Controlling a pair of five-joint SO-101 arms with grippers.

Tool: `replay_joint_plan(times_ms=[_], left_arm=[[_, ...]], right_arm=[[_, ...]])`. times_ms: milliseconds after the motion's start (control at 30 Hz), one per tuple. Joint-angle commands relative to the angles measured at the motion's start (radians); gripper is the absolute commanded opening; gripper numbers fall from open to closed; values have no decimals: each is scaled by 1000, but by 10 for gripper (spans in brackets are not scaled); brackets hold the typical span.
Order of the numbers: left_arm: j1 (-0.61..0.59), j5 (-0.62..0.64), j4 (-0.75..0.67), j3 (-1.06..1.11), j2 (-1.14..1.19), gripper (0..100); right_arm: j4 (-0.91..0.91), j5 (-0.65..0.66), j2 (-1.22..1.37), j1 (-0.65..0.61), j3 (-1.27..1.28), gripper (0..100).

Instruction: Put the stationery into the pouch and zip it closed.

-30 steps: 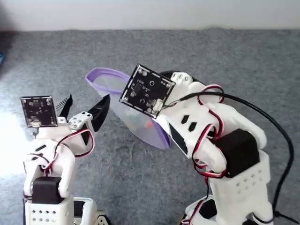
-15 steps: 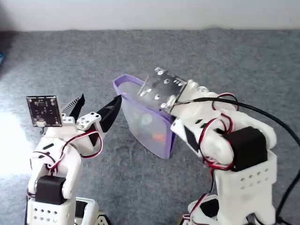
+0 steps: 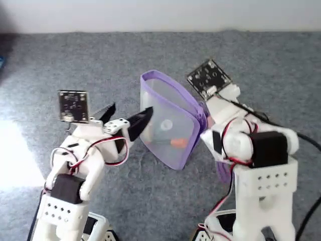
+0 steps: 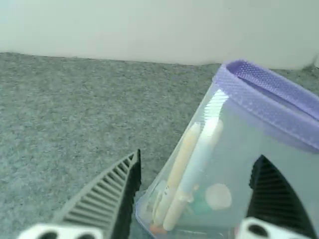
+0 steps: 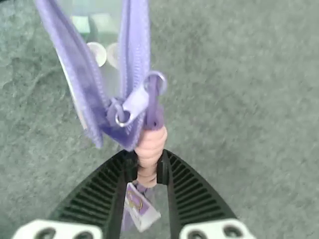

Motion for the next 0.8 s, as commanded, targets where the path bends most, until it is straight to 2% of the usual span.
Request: replay_joint_plan(times_ms=[0, 133, 367, 467, 633, 767], left_arm=[[40, 12, -40, -12, 52, 337], [35, 11, -37, -12, 78, 337], [61, 9, -46, -30, 86, 337], [109, 9, -43, -62, 86, 337], [183, 9, -5, -96, 87, 337], [199, 9, 48, -94, 80, 337]], right_arm=[[31, -12, -107, 10, 130, 8], [-31, -5, -275, -4, 296, 9], [-107, -11, -444, -205, 470, 9], [-159, -31, -449, -205, 488, 9], [-174, -164, -455, -205, 483, 9], [-186, -218, -455, -147, 443, 9]])
